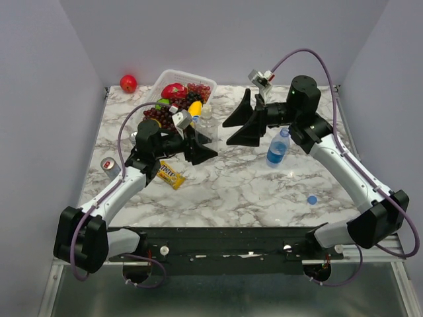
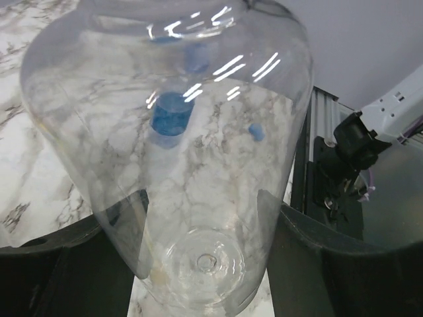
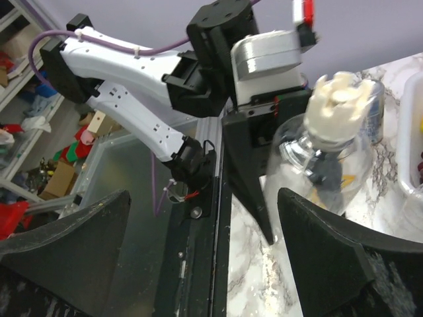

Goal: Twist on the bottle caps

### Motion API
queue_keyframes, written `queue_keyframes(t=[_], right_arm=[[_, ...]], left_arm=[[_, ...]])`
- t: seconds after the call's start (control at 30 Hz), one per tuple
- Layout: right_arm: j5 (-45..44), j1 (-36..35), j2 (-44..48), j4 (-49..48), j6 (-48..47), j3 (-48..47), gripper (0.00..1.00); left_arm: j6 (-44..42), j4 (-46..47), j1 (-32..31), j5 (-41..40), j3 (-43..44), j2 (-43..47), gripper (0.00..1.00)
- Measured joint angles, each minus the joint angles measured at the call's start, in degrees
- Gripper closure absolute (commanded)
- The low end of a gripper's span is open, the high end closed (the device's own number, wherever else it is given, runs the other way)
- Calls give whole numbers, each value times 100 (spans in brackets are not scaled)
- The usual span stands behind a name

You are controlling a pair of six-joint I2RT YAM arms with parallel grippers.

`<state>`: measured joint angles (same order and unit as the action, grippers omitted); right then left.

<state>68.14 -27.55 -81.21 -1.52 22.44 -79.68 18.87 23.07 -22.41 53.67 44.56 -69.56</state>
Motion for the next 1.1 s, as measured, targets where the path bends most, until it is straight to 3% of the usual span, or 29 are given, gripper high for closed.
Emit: queue_keyframes(t=[0.17, 0.5, 1.1], right_arm=[[-4, 177, 146, 208, -133, -50, 0], [13, 247, -638, 181, -39, -955, 1], [85, -48, -358, -321, 225, -306, 1]], left_arm=[[-136, -61, -24, -20, 0, 0, 100], [-557, -516, -890, 109, 94, -52, 100], [-216, -131, -713, 249, 343, -389, 100]])
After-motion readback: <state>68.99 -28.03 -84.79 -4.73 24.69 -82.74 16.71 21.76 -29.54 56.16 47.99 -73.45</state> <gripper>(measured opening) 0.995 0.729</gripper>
